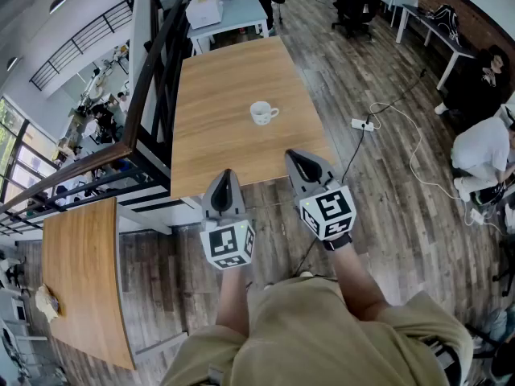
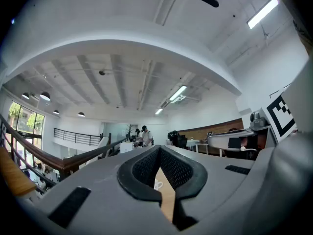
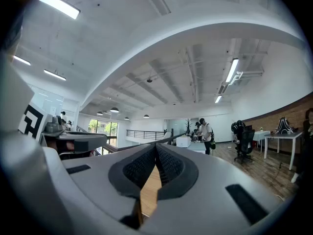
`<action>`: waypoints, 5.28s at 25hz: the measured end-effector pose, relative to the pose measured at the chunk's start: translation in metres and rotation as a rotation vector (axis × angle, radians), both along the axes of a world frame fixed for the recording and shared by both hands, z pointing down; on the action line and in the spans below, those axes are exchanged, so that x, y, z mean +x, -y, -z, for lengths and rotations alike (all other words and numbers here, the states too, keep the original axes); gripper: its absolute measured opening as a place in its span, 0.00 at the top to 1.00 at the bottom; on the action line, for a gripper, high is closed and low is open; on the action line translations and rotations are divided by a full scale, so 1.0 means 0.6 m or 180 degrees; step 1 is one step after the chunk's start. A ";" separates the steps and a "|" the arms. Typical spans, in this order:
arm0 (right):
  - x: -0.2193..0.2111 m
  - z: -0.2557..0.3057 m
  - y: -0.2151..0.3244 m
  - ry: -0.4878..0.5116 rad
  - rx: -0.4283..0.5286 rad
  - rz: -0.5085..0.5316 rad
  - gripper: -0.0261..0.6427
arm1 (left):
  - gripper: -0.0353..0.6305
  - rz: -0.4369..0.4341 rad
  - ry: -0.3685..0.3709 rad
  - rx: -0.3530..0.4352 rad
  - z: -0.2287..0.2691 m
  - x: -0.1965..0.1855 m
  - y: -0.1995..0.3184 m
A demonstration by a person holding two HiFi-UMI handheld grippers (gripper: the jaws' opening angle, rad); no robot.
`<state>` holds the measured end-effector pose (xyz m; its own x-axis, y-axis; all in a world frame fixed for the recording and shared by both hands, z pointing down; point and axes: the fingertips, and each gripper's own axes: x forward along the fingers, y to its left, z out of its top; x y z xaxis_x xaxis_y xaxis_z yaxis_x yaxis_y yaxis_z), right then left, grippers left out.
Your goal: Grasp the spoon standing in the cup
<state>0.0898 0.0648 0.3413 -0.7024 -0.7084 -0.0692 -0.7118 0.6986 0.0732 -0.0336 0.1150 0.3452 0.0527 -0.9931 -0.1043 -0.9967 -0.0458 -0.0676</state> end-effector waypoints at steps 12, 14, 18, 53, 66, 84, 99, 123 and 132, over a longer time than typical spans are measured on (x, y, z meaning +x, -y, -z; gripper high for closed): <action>0.052 -0.042 0.011 0.0183 -0.0233 0.0145 0.94 | 0.94 0.0083 0.0046 -0.0072 -0.026 0.061 0.005; 0.047 -0.049 0.015 0.0198 -0.0265 0.0198 0.94 | 0.94 0.0105 0.0047 -0.0103 -0.033 0.062 0.010; 0.031 -0.059 0.036 0.0195 -0.0320 0.0243 0.94 | 0.94 0.0068 0.0037 -0.0168 -0.044 0.061 0.039; -0.209 -0.315 0.527 -0.0341 -0.1148 -0.0742 0.94 | 0.94 -0.0837 -0.0414 -0.0552 -0.210 -0.191 0.601; -0.205 -0.498 0.662 -0.0114 -0.1811 -0.0749 0.94 | 0.94 -0.0821 -0.0481 -0.0810 -0.298 -0.183 0.724; -0.210 -0.564 0.772 0.0095 -0.1895 -0.1135 0.91 | 0.94 -0.0606 -0.0547 -0.1059 -0.357 -0.192 0.794; -0.203 -0.476 0.753 -0.0368 -0.1463 -0.1087 0.94 | 0.94 -0.0589 -0.0454 -0.0860 -0.314 -0.204 0.763; -0.174 -0.088 0.633 0.0102 -0.0194 -0.1135 0.94 | 0.94 -0.0561 -0.0084 -0.0185 -0.087 -0.216 0.666; -0.177 -0.014 0.587 0.0152 0.0107 -0.1091 0.94 | 0.94 -0.0558 -0.0059 -0.0005 -0.026 -0.211 0.631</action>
